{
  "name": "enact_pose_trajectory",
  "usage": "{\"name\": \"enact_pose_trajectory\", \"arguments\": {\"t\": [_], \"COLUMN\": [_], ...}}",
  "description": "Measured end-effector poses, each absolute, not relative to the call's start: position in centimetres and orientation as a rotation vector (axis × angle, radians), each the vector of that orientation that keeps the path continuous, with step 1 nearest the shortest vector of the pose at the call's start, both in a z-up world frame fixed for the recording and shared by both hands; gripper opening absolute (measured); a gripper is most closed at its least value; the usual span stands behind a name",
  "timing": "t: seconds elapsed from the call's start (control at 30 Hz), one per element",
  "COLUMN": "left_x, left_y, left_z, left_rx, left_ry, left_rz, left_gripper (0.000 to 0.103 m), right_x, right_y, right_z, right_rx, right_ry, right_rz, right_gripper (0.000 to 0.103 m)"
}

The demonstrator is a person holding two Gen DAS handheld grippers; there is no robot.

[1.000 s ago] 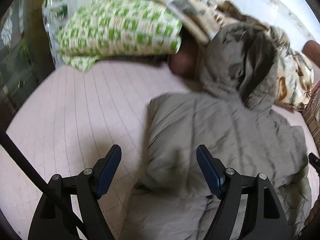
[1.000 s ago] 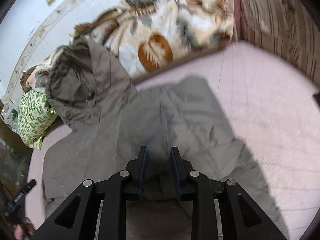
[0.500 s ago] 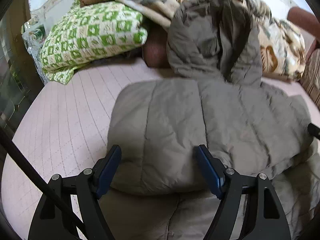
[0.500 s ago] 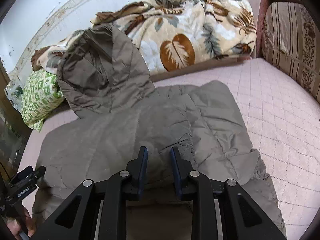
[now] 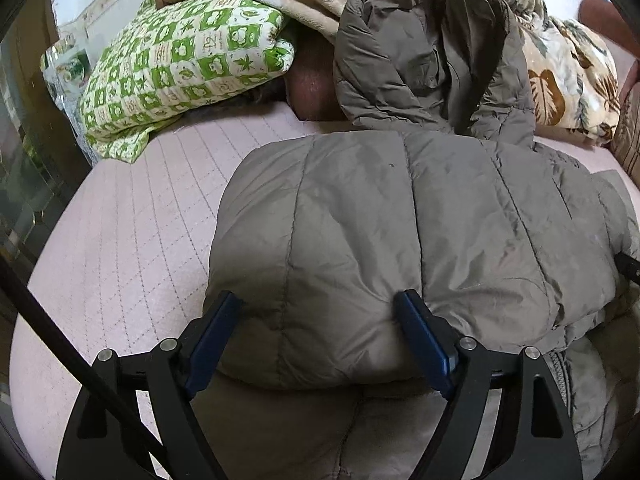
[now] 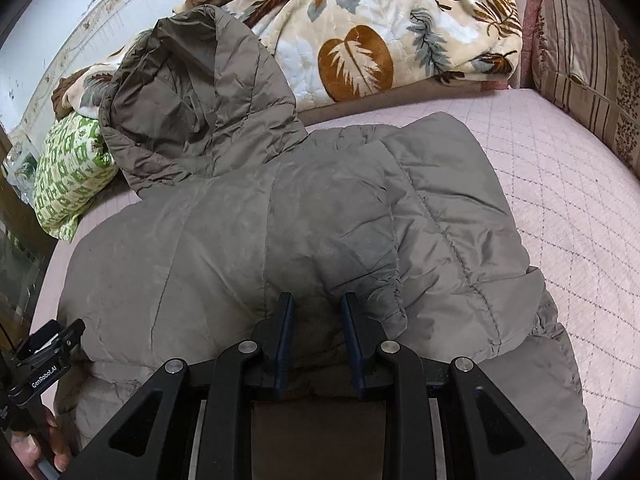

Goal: Fold large clothes

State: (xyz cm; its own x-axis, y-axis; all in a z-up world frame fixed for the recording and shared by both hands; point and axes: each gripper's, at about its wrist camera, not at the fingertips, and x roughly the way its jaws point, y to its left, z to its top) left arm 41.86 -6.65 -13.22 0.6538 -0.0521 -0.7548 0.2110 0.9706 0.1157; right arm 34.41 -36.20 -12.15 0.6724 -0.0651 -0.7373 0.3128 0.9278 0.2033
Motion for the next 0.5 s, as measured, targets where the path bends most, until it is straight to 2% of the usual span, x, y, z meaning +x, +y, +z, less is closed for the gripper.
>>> {"name": "enact_pose_trajectory", "arguments": {"t": [0.5], "left_x": [40.9], "left_y": [-8.3], "left_z": [-13.2], "left_rx": [0.345], "left_ry": [0.757], "left_rz": [-0.101], "left_gripper": [0.082], "right_x": [34.8], "right_y": [-36.2], "right_z": [-12.2], "right_rx": [0.319], "right_ry": [0.819], "right_rz": [-0.22], "right_gripper": [0.027]}}
